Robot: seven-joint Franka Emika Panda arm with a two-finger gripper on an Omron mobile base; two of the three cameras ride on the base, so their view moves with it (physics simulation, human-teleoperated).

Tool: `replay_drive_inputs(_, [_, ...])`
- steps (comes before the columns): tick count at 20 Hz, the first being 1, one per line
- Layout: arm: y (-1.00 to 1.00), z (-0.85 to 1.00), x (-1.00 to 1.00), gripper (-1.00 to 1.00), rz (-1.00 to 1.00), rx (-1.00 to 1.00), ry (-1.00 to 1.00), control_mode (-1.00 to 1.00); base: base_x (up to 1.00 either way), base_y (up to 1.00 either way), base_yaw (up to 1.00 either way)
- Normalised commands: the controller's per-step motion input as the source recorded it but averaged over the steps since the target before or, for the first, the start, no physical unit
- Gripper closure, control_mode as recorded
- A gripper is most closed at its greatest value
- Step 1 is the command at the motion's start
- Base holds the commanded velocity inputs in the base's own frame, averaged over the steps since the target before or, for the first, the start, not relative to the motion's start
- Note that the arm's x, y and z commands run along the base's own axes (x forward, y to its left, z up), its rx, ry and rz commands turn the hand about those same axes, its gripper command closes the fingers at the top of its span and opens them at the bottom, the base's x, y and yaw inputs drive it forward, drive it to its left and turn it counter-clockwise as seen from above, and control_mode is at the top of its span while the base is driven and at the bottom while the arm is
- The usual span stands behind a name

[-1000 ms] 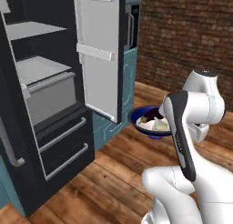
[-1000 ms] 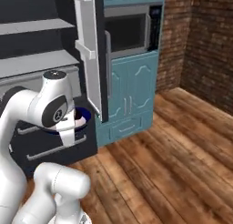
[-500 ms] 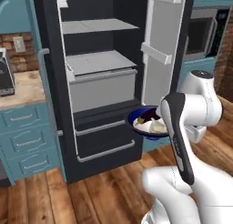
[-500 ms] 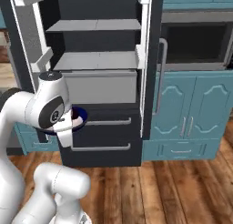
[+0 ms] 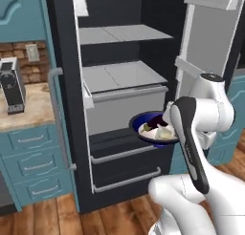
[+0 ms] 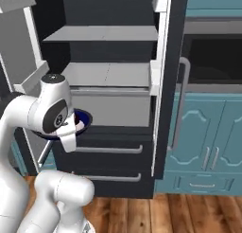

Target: Place the bowl with the eggplant and garlic on the second highest shelf of the fridge. Place the bowl with the steak and fish on the top shelf of the fridge.

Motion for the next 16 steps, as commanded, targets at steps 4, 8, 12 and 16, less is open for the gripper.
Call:
replay_drive_inputs(4, [0.00, 0.00, 0.00, 1.00, 0.00, 0.00, 0.00, 1.00, 0.94, -0.20, 0.07])
replay_drive_inputs(8, [0.00, 0.00, 0.00, 1.00, 0.00, 0.00, 0.00, 1.00, 0.57, -0.28, 0.27])
replay_drive_inputs(12, [0.00, 0.00, 0.00, 1.00, 0.00, 0.00, 0.00, 1.00, 0.74, -0.06, 0.06])
replay_drive_inputs(16, [0.00, 0.00, 0.00, 1.00, 0.00, 0.00, 0.00, 1.00, 0.58, -0.08, 0.02])
